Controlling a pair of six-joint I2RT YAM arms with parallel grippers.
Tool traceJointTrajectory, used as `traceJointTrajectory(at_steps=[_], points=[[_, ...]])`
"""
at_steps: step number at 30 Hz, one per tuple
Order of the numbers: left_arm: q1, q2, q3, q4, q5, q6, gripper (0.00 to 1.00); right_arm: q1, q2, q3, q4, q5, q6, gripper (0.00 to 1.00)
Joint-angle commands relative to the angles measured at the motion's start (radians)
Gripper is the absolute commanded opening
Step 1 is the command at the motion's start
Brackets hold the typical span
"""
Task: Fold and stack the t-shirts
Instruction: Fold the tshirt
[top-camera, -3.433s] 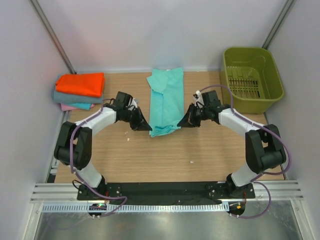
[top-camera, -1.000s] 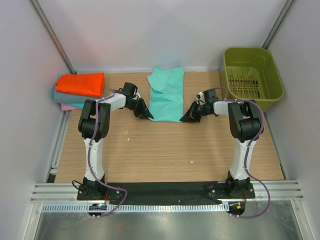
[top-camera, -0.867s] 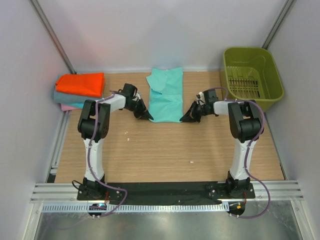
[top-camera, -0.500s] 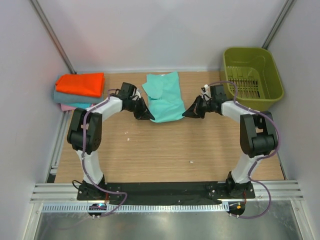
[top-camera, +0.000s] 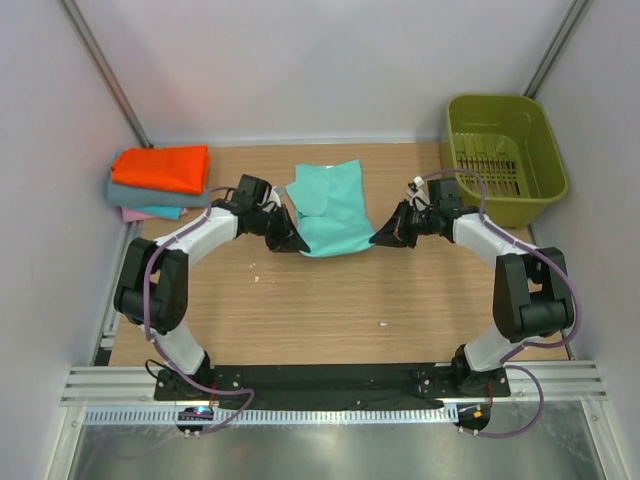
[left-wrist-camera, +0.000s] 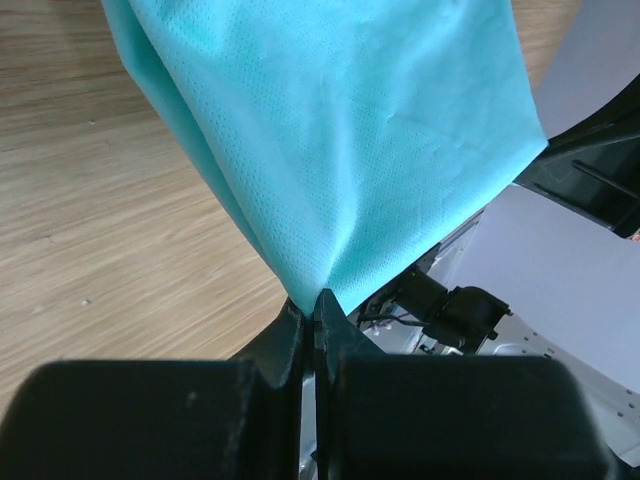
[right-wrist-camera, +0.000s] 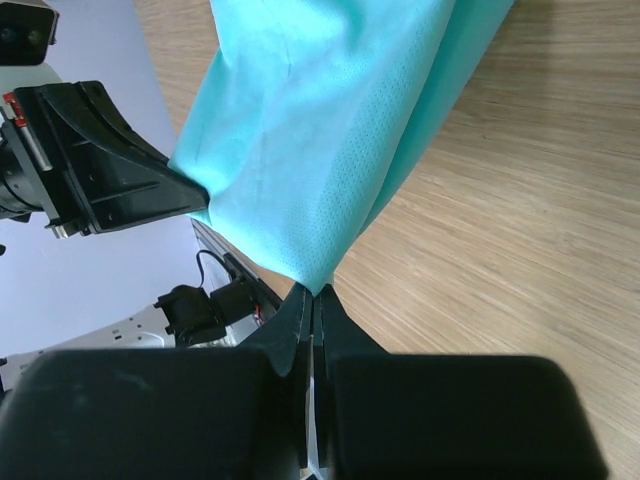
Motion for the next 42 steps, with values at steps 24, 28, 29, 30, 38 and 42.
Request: traceJointTrajectory(at_steps=[24,28,29,30,38,42], points=[[0.103,0.457,0.842,-0.116,-0.339,0.371,0.84,-0.018,0.549,0.732,0.287,-0.082,-0.014,0.63],[0.115,0.466,0.795,-0.148,-0.32,0.383,0.83,-0.015,0.581,0.715,0.302,-0.1,0.009,0.6],[0.118,0.468,0.785,-0.15,-0.32,0.371,0.83,-0.012,0.587,0.726,0.3,-0.1,0.019,0.6],[0.122,0.476,0.776,-0.151,-0.319,0.362,0.83,-0.009,0.598,0.732,0.302,-0.1,0.022,0.6],[0.159,0.621,0.797,-0.078,-0.267,0.279,0.83,0.011,0.745,0.819,0.334,-0.083,0.032,0.6],[0.159,0.692,0.833,-0.036,-0.216,0.232,0.8,0.012,0.794,0.83,0.314,-0.066,0.024,0.6]])
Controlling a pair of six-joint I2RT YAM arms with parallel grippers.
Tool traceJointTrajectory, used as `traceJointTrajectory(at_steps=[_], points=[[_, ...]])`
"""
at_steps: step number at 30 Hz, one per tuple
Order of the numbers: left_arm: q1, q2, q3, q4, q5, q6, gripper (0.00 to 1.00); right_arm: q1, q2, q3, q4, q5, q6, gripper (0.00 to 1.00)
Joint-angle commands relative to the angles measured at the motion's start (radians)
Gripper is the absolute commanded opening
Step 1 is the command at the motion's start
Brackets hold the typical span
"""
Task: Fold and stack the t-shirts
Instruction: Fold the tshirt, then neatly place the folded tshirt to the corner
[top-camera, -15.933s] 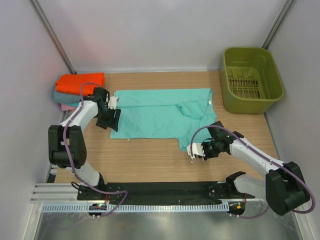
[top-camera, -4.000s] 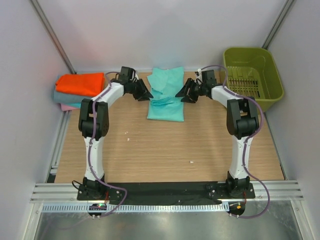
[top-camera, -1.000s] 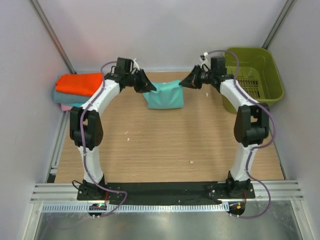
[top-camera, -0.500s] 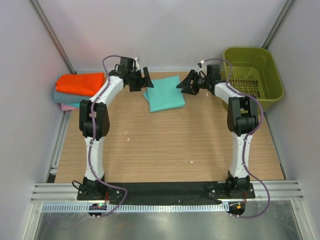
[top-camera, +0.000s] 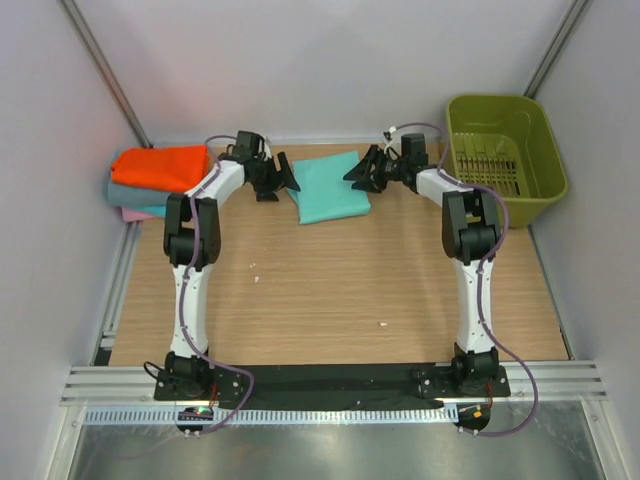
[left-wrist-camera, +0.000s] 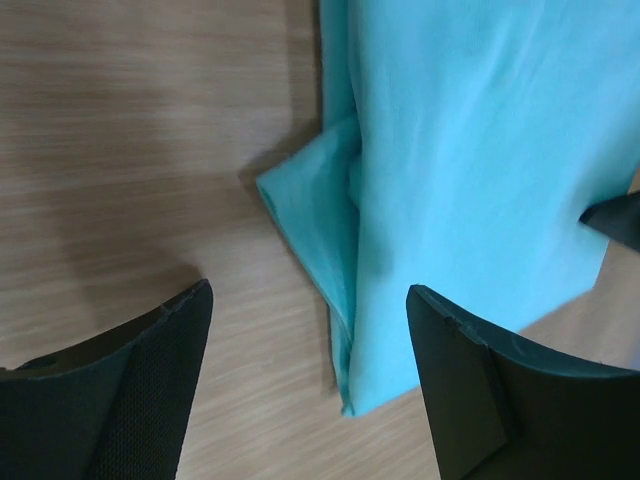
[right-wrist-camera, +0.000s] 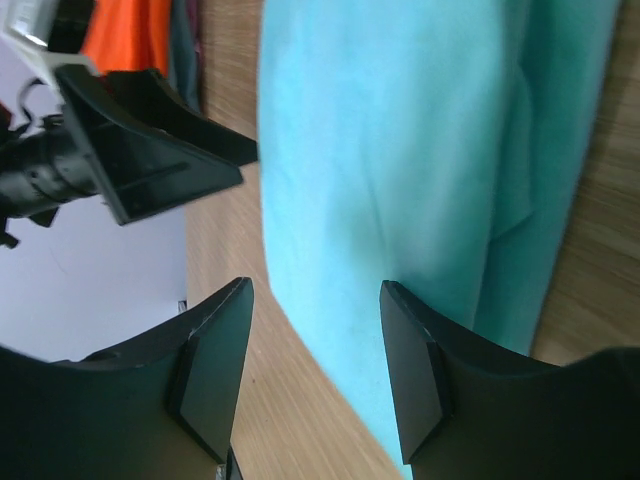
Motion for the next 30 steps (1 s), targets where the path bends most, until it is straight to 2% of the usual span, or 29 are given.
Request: traceJointTrajectory(at_steps=[1,9,12,15,17,19,22,26,29,30], points=[[0.003,0.053,0.058,0.072,0.068,-0.059,0.78,0.004,0.036,0.038,0.01,0.014,-0.005,0.6],[-0.004,0.156,0.081,0.191,0.272,-0.155,0.76,0.003,0.089,0.039,-0.056,0.054,-0.028,0.6],[-0.012,0.185,0.071,0.246,0.336,-0.204,0.7,0.004,0.099,0.036,-0.07,0.059,-0.032,0.59],[-0.02,0.209,0.061,0.335,0.404,-0.246,0.46,0.004,0.1,0.033,-0.068,0.065,-0.034,0.59],[-0.023,0.217,0.061,0.344,0.406,-0.25,0.37,0.008,0.1,0.028,-0.067,0.067,-0.031,0.6],[-0.024,0.219,0.06,0.346,0.406,-0.247,0.23,0.006,0.097,0.025,-0.067,0.067,-0.031,0.6],[-0.021,0.205,0.057,0.323,0.409,-0.214,0.1,0.008,0.076,0.016,-0.064,0.062,-0.035,0.6],[-0.007,0.13,0.064,0.3,0.445,-0.145,0.0,0.001,-0.01,0.005,-0.07,0.025,-0.077,0.61],[0.006,0.067,0.101,0.183,0.452,-0.03,0.0,-0.014,-0.114,0.021,-0.152,0.063,-0.201,0.62],[0.011,0.018,0.112,0.089,0.429,0.065,0.0,-0.025,-0.15,0.027,-0.225,0.089,-0.3,0.63]])
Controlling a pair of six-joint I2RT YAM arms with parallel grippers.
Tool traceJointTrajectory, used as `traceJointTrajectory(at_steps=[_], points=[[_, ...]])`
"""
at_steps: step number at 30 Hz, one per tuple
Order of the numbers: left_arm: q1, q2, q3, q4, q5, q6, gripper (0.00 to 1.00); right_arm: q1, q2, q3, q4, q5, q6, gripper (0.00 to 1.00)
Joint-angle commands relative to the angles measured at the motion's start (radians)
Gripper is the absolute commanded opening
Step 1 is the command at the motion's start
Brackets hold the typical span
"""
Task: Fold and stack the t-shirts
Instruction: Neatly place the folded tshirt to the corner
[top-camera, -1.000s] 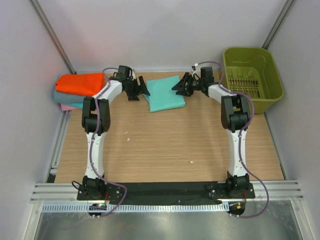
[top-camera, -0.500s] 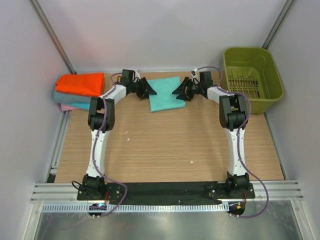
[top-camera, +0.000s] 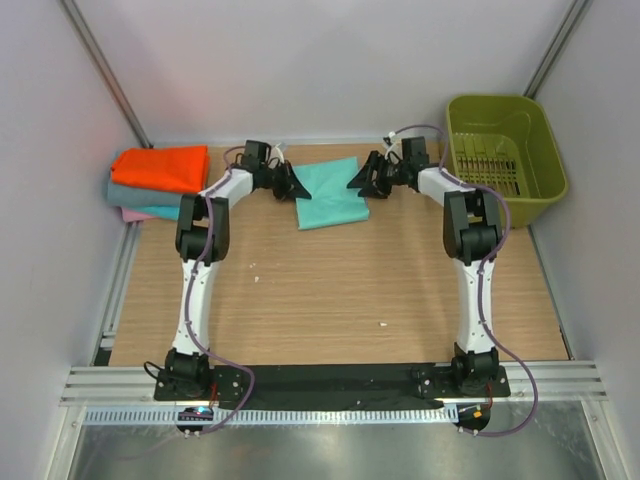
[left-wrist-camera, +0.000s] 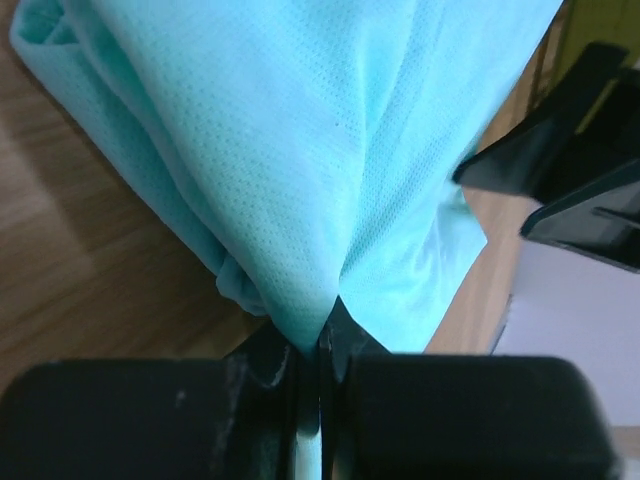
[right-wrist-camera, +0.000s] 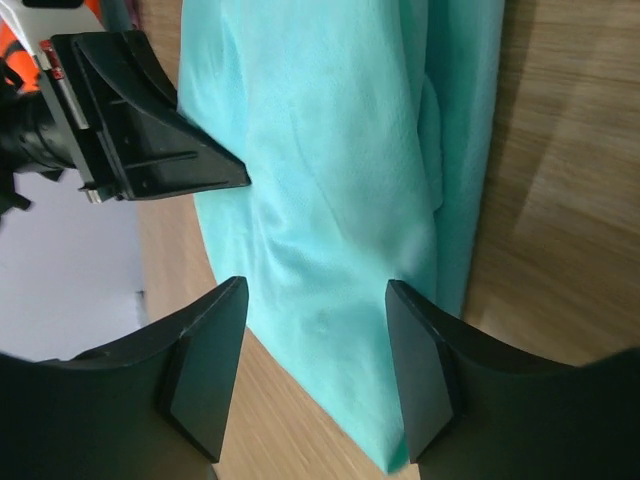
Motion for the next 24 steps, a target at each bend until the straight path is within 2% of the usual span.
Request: traceJointTrajectory(at_steps=[1,2,3,4,8,9,11,13,16,24], points=[[0.021,-0.189,0.05,-0.218,0.0,0.232,0.0,-0.021,-0.215,0.016,-0.147,0.089,-0.255,0.65],[0.035,-0.212,0.058,-0.267,-0.013,0.282,0.0,-0.024,-0.282,0.01,-0.18,0.122,-0.305,0.66],[0.044,-0.224,0.117,-0.393,-0.022,0.328,0.0,-0.024,-0.314,-0.019,-0.21,0.19,-0.364,0.67],[0.053,-0.223,0.149,-0.462,-0.034,0.428,0.0,-0.024,-0.347,-0.046,-0.251,0.22,-0.446,0.68],[0.112,-0.216,0.321,-0.811,-0.143,0.649,0.0,-0.024,-0.526,-0.226,-0.27,0.37,-0.531,0.8],[0.122,-0.206,0.417,-0.87,-0.166,0.704,0.0,-0.024,-0.598,-0.304,-0.261,0.401,-0.536,0.81],[0.145,-0.174,0.499,-1.02,-0.25,0.825,0.0,-0.024,-0.663,-0.376,-0.256,0.417,-0.556,0.87],[0.161,-0.17,0.553,-1.073,-0.312,0.881,0.0,-0.024,-0.744,-0.458,-0.257,0.427,-0.562,0.88],[0.199,-0.227,0.503,-1.07,-0.396,0.925,0.0,-0.024,-0.825,-0.539,-0.256,0.436,-0.568,0.89],[0.297,-0.279,0.561,-1.057,-0.528,0.968,0.0,-0.062,-0.893,-0.656,-0.239,0.41,-0.524,0.89]])
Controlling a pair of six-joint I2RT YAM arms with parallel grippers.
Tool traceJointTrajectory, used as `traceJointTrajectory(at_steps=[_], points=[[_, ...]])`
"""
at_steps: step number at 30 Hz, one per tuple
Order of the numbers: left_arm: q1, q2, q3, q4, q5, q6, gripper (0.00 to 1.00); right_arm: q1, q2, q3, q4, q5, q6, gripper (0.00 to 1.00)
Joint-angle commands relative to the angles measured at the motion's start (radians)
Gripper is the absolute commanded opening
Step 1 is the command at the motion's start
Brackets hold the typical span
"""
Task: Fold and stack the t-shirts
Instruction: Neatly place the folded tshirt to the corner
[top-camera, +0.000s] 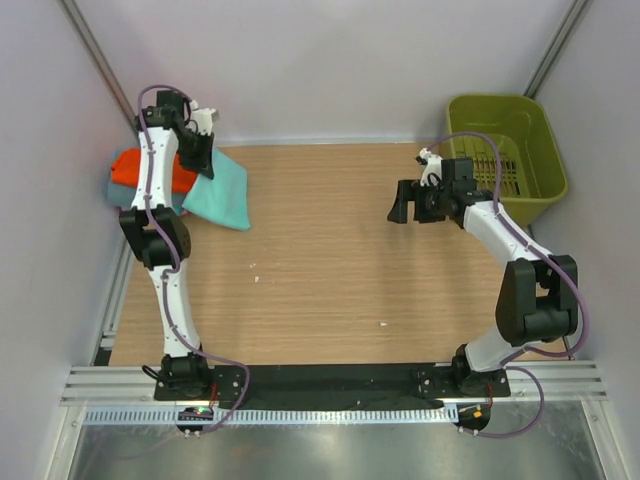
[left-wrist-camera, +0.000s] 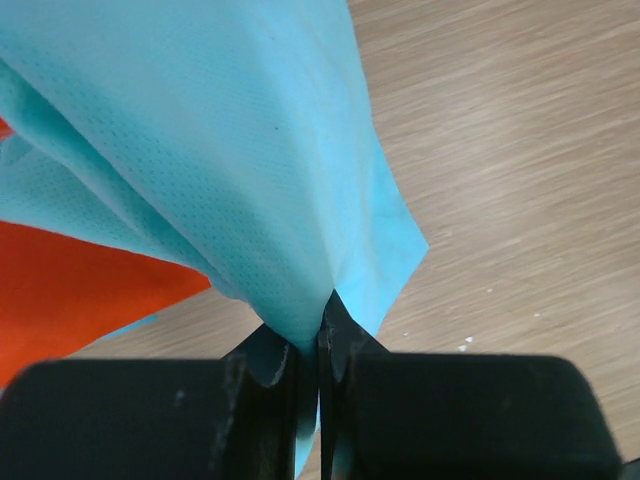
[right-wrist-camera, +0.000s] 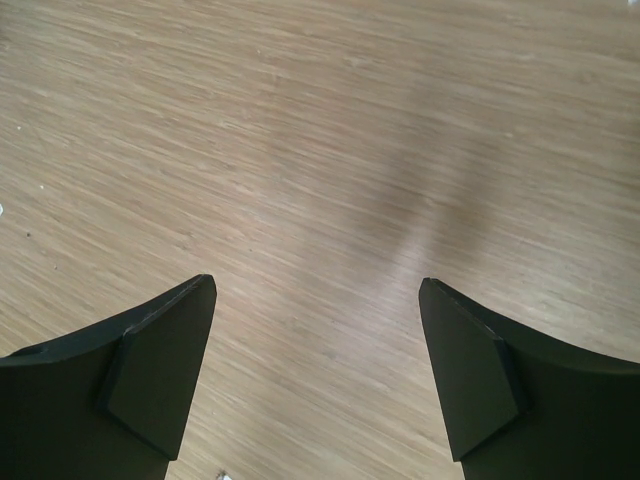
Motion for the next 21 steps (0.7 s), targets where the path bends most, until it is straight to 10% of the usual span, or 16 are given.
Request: traceJointTrajectory(at_steps=[1,21], points=[[0.027,-0.082,0.059,-0.019,-0.084,0.063,0.0,-0.02,-0.068,-0.027,0.031,-0.005,0.013,0.89],[0.063,-0.185,0.152,0.216,-0.222,0.057,0.0,-0.072,-0.113,-0.096,0.048,-0.051,0.05,0.89]])
